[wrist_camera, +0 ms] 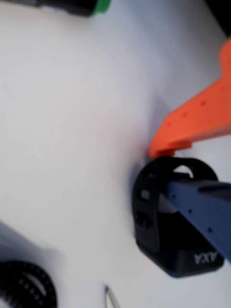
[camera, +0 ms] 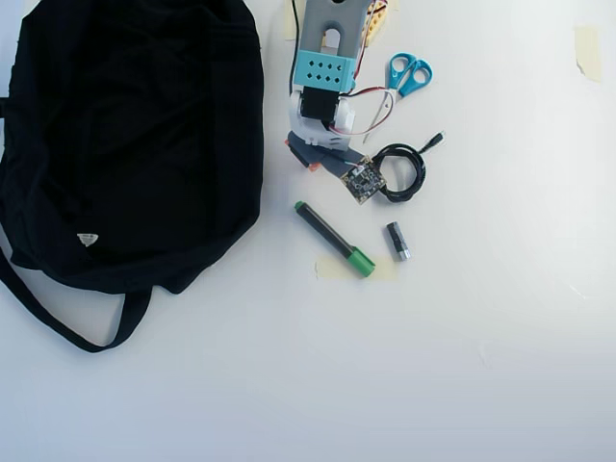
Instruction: Put the bike light into the black bag
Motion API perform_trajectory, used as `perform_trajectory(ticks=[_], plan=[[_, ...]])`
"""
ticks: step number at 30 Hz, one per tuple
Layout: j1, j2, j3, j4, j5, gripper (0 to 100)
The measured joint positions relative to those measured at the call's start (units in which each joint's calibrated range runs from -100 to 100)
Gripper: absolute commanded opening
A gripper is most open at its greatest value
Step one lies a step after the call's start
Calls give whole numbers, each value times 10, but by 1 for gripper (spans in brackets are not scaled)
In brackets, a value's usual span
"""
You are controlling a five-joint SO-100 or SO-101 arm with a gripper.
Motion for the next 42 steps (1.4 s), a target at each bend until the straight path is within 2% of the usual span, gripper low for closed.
perform_trajectory(ticks=[16, 24, 42], plan=[[-6, 1, -10, 9, -2, 2], [-15, 1, -10, 9, -40, 2], [-20, 2, -34, 27, -53, 3]])
